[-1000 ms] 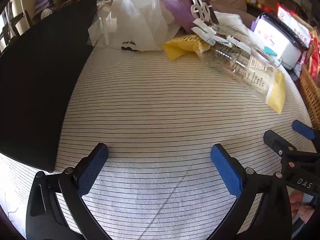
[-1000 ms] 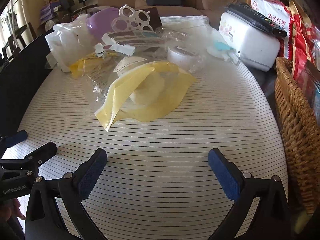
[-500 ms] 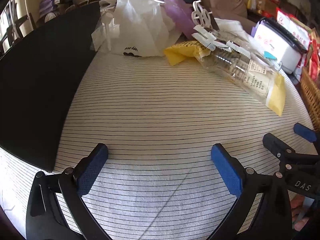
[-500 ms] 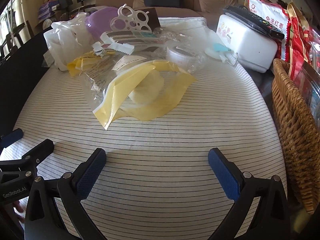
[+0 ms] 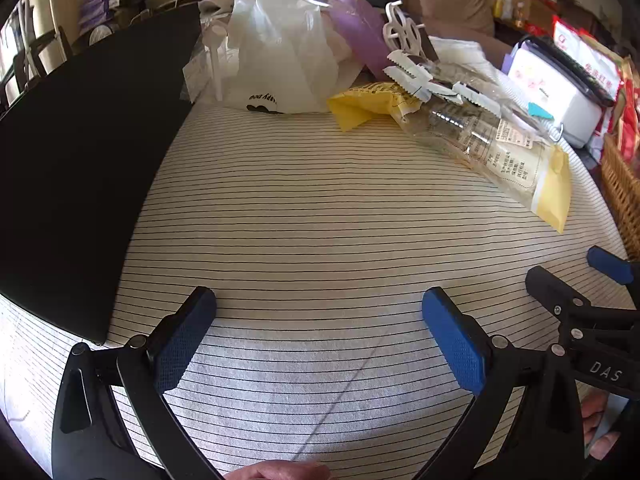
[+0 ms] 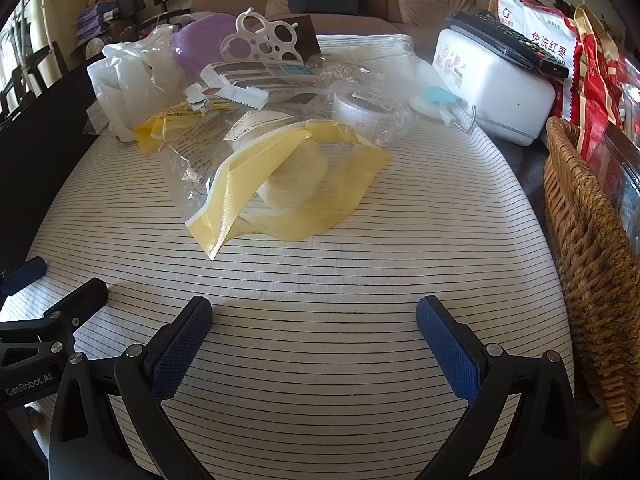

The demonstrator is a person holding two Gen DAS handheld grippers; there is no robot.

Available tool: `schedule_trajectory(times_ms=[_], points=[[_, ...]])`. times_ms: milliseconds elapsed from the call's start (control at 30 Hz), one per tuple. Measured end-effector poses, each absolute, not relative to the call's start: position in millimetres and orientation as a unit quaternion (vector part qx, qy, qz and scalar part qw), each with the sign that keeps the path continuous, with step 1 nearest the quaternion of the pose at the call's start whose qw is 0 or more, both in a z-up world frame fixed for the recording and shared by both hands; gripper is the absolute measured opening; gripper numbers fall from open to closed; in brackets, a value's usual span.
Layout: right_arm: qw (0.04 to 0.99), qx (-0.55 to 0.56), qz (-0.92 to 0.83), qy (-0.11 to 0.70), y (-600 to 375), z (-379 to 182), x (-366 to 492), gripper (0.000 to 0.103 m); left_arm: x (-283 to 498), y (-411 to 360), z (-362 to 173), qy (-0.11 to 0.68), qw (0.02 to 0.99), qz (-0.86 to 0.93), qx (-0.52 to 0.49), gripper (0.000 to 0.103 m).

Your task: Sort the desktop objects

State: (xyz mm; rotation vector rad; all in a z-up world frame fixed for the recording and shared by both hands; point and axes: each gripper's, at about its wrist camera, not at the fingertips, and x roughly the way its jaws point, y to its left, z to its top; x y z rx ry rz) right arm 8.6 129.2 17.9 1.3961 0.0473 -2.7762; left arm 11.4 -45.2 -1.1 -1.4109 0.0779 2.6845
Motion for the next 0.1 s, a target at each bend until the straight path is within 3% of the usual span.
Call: schedule_trajectory(times_ms=[100], points=[[0.017,0.449,-0.893,0.015,129.1,17.8,8.6,0.103,11.4,-45.4,-1.2,0.026,0.054,0.883,-0.465,0.103]])
